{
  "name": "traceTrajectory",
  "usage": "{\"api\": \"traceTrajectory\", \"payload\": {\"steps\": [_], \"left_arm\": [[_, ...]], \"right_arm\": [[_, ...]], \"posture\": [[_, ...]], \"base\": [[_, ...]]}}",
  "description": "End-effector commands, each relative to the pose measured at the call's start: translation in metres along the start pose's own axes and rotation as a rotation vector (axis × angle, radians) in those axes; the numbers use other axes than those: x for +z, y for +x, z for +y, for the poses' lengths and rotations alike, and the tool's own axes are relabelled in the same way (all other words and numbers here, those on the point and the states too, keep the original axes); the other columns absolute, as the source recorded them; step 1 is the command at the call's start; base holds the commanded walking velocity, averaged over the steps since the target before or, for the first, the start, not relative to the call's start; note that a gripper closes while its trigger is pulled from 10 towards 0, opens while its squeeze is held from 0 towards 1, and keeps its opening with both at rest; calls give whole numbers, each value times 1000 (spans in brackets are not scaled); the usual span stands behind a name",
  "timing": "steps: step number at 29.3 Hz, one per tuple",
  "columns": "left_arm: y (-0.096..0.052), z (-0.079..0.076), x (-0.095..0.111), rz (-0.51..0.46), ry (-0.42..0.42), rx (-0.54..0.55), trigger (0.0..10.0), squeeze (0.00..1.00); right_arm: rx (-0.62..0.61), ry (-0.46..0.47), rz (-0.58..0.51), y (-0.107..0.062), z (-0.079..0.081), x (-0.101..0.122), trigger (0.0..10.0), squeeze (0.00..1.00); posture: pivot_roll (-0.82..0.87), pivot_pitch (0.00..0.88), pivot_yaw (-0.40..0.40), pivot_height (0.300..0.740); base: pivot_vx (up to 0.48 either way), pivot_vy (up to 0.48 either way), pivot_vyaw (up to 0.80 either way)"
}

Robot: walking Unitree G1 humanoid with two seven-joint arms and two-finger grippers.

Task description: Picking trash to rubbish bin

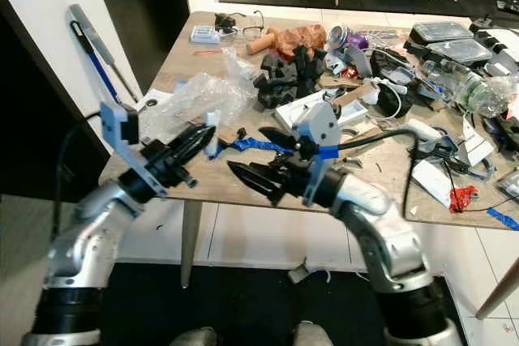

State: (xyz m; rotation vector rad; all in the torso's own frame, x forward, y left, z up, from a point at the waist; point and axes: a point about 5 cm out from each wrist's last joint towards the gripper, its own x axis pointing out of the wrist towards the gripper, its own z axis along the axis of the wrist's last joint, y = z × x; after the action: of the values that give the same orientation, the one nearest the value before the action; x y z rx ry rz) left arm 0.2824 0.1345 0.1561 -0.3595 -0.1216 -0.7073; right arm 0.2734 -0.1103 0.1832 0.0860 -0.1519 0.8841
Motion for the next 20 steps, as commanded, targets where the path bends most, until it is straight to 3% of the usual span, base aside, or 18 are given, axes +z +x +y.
{"api": "traceTrajectory", "payload": {"steps": [1,7,9,14,20], "left_arm": [[-5,8,-1,-30,-5,88,10000,0],[-13,15,-6,-41,8,194,10000,0],[-15,19,-10,0,76,214,10000,0],[-12,21,-12,30,128,219,10000,0],[-9,22,-12,23,129,211,10000,0]], "right_arm": [[-117,-3,2,-9,-13,-8,10000,0],[-285,17,-15,-22,-31,-21,10000,0],[-334,16,-24,-26,-41,-24,10000,0],[-389,10,-28,-28,-49,-31,10000,0],[-388,16,-19,-24,-49,-38,10000,0]], "posture": [[-22,0,-17,740],[-22,0,-9,740],[-19,0,-14,740],[-12,0,-7,740],[-11,0,1,740]], "base": [[0,0,0],[0,0,0],[0,0,0],[0,0,0],[0,0,0]]}}
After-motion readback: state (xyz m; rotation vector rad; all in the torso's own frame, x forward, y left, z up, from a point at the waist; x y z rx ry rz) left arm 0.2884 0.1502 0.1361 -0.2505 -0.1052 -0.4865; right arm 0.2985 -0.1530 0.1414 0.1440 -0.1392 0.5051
